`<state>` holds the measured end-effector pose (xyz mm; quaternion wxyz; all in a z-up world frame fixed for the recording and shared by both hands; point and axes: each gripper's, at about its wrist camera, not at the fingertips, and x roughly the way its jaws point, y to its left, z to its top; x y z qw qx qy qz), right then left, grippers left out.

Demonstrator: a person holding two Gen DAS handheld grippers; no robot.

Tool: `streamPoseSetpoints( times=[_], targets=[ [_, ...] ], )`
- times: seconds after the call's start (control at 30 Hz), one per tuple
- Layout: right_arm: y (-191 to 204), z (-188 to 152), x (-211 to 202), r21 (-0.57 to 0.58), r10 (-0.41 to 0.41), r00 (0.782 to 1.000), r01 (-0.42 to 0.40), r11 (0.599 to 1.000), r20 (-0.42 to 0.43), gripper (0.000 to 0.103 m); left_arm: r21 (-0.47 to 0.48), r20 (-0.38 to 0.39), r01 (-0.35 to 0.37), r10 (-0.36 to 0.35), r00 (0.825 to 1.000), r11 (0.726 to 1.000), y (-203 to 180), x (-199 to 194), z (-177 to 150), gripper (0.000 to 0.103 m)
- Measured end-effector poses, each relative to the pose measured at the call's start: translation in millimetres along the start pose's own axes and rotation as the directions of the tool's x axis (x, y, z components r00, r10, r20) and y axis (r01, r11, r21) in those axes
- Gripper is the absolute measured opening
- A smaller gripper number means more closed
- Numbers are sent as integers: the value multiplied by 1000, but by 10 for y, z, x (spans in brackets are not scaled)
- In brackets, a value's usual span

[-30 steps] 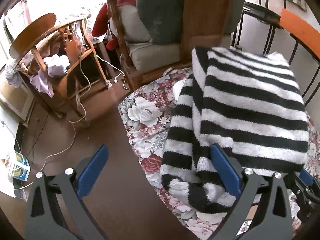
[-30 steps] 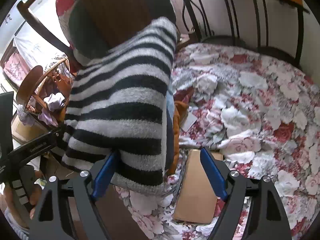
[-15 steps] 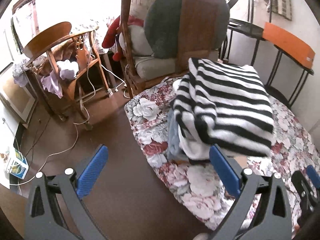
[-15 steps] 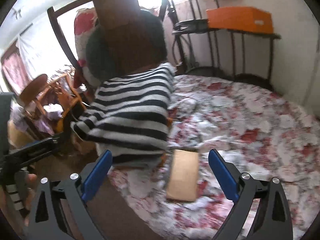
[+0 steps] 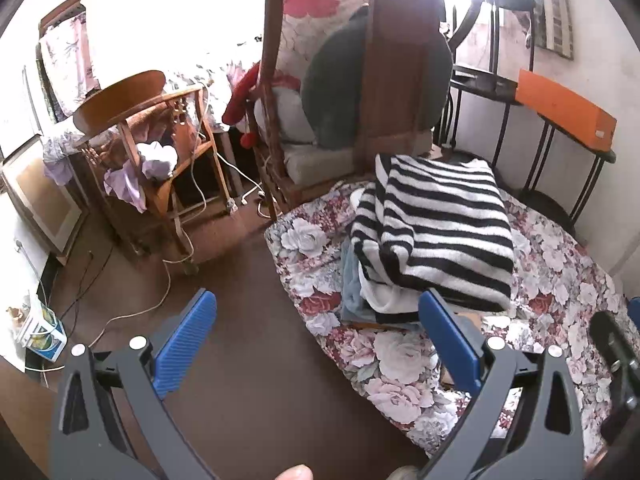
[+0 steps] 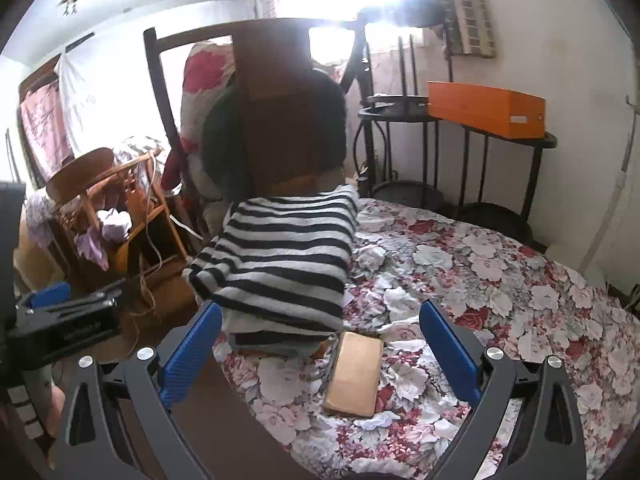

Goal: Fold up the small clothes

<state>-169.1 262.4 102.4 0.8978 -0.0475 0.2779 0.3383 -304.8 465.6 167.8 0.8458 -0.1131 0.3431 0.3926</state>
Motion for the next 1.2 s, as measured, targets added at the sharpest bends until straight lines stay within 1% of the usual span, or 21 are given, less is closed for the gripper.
streamPoseSetpoints(
  times=[0.07,0.23,0.43,0.53,0.67,0.73,0.77,0.83,0.87,0.93,1.0,1.2],
  targets=[
    [44,18,28,-4,-1,1000,1,1000,-17,99,3,4,-8,8,1000,1000,18,-25,23,99],
    [105,27,77,23,38,998,-37,999,-48,99,21,17,-26,25,1000,999,36,-91,47,99],
    [180,9,104,16,40,997,-39,999,-61,99,6,10,-16,16,1000,1000,71,-114,56,99],
    [179,-3,122,21,47,996,-46,999,-73,99,6,1,3,-3,1000,1000,59,-116,55,99],
    [181,-7,110,19,51,996,-49,999,-72,99,12,-9,8,-8,1000,1000,23,-108,36,99],
    [178,-5,102,21,50,996,-49,999,-69,99,21,7,18,-18,1000,1000,3,-116,28,99],
    [176,-5,101,23,51,996,-49,999,-69,99,24,27,10,-11,1000,1000,3,-134,8,99],
    [160,-6,105,29,49,996,-47,998,-71,99,36,34,-16,15,999,999,-13,-132,-7,99],
    [157,-6,105,31,48,996,-46,998,-70,99,36,28,-13,12,1000,999,-13,-123,-12,99],
    [147,-7,101,37,50,996,-48,998,-71,99,33,14,15,-16,1000,999,-14,-110,-4,99],
    [146,-10,103,37,50,996,-47,998,-72,99,35,-3,12,-12,1000,999,-33,-99,-1,99],
    [154,-3,113,34,48,996,-46,998,-72,99,37,-3,20,-20,1000,999,-57,-110,-19,99]
  ],
)
